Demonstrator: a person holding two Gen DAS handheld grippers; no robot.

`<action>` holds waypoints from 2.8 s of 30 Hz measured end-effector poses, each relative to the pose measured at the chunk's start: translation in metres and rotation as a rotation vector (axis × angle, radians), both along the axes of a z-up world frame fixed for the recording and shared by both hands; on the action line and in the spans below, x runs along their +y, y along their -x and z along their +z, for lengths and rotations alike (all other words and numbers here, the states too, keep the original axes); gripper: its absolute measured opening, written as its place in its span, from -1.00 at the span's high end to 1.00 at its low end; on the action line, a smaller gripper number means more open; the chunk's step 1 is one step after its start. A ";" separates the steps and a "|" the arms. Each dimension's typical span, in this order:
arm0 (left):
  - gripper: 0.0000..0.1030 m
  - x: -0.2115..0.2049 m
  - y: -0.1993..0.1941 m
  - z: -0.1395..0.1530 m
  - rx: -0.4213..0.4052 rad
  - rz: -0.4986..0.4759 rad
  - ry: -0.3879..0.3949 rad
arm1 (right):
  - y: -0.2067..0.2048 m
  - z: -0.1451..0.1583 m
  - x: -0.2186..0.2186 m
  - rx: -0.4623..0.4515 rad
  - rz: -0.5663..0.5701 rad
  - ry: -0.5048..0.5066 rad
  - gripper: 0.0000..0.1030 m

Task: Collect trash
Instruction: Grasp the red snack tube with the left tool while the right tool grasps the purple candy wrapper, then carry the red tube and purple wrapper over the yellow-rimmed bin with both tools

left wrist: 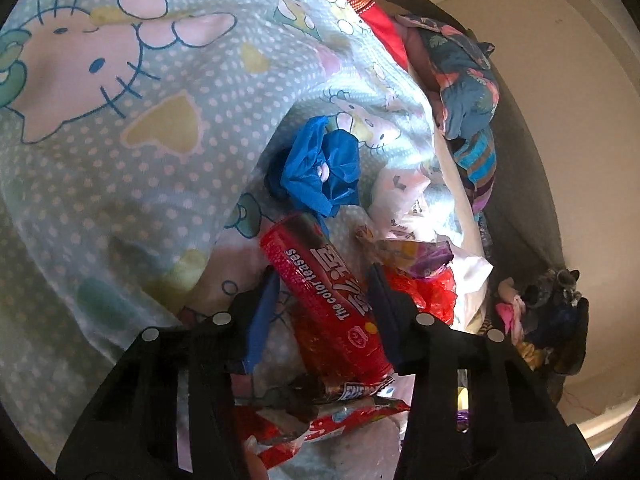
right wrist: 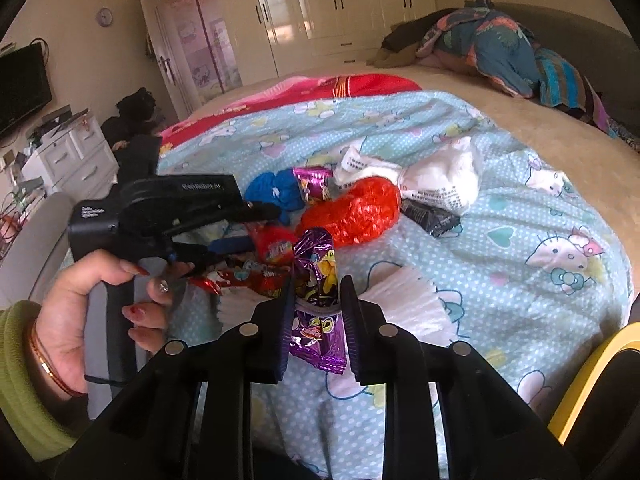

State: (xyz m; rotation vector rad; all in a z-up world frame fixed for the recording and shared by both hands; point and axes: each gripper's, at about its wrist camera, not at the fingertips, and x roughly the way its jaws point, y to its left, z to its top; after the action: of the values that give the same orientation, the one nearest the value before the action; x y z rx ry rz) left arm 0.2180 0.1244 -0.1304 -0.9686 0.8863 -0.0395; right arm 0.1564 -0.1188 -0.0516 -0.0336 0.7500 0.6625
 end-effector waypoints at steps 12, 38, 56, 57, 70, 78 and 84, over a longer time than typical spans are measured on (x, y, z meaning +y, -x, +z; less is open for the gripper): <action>0.48 -0.005 0.033 0.038 -0.153 -0.004 -0.023 | 0.006 0.011 -0.013 -0.008 -0.034 -0.060 0.58; 0.50 -0.043 0.079 0.126 -0.392 -0.104 -0.209 | 0.021 0.051 -0.047 -0.076 -0.112 -0.161 0.58; 0.50 -0.077 0.090 0.145 -0.446 -0.191 -0.283 | 0.026 0.068 -0.089 -0.114 -0.204 -0.192 0.58; 0.50 -0.079 0.091 0.145 -0.448 -0.198 -0.286 | 0.026 0.069 -0.092 -0.116 -0.211 -0.193 0.58; 0.50 -0.114 0.098 0.152 -0.470 -0.282 -0.334 | 0.029 0.073 -0.129 -0.128 -0.289 -0.208 0.58; 0.50 -0.132 0.101 0.153 -0.479 -0.332 -0.344 | 0.032 0.074 -0.151 -0.137 -0.338 -0.211 0.58; 0.50 -0.149 0.103 0.152 -0.483 -0.375 -0.355 | 0.035 0.070 -0.169 -0.134 -0.381 -0.204 0.58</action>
State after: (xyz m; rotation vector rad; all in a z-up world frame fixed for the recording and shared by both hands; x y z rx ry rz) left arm 0.1155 -0.0243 0.0218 -0.4221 0.5869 -0.4063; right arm 0.1218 -0.2880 0.0186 0.2442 0.5370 0.3652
